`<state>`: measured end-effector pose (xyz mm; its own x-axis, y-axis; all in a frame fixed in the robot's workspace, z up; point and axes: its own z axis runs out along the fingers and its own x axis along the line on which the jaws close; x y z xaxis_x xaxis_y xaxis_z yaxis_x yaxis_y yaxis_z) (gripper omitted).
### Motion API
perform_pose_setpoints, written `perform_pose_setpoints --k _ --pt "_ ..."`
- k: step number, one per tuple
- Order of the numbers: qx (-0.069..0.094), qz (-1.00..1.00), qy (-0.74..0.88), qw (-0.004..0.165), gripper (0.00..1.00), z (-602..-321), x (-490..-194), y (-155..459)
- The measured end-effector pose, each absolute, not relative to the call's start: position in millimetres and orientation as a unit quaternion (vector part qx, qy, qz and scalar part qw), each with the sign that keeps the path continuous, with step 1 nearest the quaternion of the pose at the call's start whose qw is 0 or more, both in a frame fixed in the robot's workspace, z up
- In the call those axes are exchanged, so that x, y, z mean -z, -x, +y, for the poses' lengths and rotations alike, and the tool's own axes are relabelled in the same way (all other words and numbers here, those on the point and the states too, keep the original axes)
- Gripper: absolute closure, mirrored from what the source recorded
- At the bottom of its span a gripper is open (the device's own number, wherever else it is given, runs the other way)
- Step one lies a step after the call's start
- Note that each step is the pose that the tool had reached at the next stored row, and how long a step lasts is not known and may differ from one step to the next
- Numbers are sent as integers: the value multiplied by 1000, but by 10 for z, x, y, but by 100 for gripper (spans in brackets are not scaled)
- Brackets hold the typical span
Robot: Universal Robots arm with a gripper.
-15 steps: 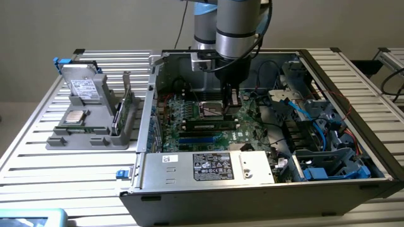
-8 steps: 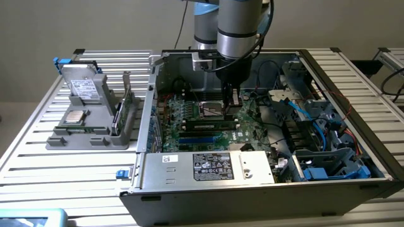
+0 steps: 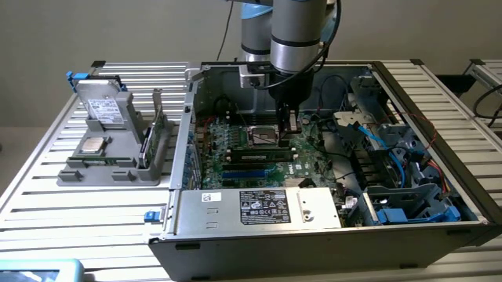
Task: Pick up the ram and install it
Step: 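Press down the ram until it locks into place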
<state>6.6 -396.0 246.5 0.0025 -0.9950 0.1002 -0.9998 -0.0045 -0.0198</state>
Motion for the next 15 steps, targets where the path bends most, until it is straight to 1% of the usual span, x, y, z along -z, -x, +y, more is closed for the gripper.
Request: perform_pose_setpoints --k 5,9,15 --pt "-42 -707 -705 29 89 -3960 -2454 -68" --pt "-37 -709 -703 35 89 -3960 -2433 -67" --pt "-37 -709 -703 34 89 -3958 -2423 -67"
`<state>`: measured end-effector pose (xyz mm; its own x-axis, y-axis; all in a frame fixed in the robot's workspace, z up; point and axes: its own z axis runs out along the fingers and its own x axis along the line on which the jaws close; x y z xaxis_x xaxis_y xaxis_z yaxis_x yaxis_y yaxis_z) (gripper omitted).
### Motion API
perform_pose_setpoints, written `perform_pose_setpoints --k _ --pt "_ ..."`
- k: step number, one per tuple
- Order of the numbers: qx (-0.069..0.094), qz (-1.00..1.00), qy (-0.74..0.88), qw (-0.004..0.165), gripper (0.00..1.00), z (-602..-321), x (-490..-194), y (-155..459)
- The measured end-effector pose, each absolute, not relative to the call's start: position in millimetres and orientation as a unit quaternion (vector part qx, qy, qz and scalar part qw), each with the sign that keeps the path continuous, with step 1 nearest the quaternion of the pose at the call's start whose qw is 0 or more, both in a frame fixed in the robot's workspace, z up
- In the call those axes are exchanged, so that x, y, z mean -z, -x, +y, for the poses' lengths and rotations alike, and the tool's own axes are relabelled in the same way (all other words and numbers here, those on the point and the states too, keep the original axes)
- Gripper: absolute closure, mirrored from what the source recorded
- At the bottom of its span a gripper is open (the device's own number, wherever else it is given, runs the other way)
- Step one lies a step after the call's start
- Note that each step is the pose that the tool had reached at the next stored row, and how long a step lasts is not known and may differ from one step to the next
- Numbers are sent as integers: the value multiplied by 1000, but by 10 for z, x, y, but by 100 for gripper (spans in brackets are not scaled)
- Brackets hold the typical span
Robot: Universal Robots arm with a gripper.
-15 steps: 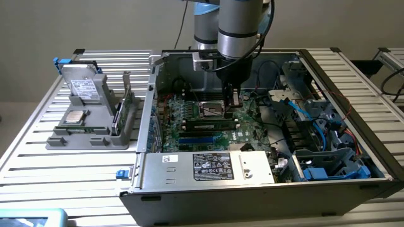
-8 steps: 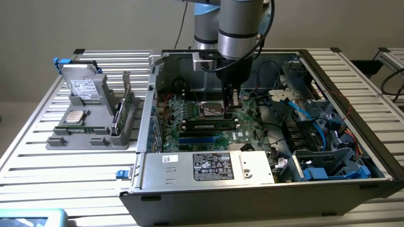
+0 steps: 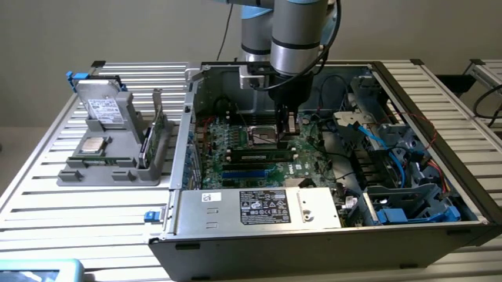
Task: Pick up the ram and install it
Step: 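Press down the ram until it locks into place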
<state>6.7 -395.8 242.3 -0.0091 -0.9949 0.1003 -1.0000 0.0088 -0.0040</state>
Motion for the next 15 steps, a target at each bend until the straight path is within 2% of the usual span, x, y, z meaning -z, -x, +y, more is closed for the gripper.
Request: perform_pose_setpoints --k 15 --pt "-42 -710 -702 29 89 -3942 -2351 -62"
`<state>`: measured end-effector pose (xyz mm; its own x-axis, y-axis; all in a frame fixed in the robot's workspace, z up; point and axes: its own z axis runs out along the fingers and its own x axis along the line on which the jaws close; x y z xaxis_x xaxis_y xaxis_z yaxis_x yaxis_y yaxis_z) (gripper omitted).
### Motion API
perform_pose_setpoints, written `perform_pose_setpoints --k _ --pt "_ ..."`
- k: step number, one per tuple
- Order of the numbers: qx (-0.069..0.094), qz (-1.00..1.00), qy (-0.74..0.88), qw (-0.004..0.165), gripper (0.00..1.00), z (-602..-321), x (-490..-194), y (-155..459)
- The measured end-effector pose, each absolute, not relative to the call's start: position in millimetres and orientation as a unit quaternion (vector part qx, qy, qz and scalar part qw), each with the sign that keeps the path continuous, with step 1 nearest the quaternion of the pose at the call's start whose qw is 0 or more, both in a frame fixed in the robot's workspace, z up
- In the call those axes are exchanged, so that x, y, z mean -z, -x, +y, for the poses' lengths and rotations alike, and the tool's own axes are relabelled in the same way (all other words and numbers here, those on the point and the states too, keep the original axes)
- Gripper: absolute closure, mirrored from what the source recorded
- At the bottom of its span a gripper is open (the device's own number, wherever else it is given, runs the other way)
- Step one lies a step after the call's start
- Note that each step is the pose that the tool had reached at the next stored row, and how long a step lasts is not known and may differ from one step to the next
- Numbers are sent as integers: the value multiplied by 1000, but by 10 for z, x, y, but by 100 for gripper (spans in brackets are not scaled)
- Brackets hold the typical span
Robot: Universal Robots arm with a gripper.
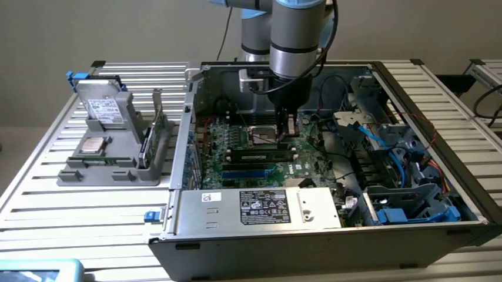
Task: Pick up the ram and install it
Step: 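Press down the ram until it locks into place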
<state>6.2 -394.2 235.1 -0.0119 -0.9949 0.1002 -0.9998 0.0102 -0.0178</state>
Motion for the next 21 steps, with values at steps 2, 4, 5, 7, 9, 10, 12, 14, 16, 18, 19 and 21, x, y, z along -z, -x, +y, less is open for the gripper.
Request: perform_pose_setpoints --k 2,4,5,7,9,10,12,14,16,18,19,21 --pt "-42 -711 -701 29 89 -3942 -2347 -57" --pt "-42 -712 -700 29 89 -3942 -2344 -53" --pt "-42 -713 -700 29 89 -3942 -2342 -53" --pt "-43 -714 -699 28 89 -3942 -2340 -52" --pt "-43 -715 -697 27 89 -3940 -2335 -49" --pt "-44 -715 -697 27 89 -3939 -2332 -48" --pt "-44 -717 -696 26 89 -3940 -2328 -44" --pt "-44 -718 -695 26 89 -3939 -2323 -39" --pt "-44 -718 -694 26 89 -3939 -2321 -39" --pt "-44 -718 -694 26 89 -3939 -2317 -39" --pt "-44 -719 -694 26 89 -3939 -2314 -39" --pt "-44 -719 -693 26 89 -3939 -2305 -39"
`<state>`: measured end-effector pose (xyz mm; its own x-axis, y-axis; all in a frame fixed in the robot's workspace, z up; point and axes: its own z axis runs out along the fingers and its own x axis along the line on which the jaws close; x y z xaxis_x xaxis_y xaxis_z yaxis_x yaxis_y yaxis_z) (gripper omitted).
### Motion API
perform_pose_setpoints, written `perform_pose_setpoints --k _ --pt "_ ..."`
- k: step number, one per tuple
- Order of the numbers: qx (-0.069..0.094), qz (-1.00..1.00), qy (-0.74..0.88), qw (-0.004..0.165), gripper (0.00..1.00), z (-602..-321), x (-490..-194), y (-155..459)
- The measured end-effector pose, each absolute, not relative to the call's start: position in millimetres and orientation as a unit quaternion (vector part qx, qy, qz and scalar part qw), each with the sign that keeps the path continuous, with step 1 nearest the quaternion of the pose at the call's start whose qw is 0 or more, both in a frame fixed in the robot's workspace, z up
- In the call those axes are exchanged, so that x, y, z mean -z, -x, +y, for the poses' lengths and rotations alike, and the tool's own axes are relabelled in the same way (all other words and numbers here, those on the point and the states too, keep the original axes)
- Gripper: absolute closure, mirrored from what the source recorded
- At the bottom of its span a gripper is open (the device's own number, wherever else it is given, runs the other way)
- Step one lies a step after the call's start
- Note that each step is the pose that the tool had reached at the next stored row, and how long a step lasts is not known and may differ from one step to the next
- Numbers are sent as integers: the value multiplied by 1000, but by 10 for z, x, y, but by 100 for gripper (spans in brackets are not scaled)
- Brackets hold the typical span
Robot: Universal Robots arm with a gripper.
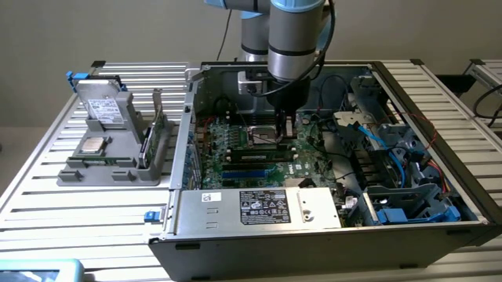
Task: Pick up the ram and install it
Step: 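Press down the ram until it locks into place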
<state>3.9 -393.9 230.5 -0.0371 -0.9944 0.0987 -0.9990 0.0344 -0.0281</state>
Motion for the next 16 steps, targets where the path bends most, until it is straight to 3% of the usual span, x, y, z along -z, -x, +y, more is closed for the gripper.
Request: perform_pose_setpoints --k 16 --pt "-45 -719 -693 26 89 -3939 -2253 -39"
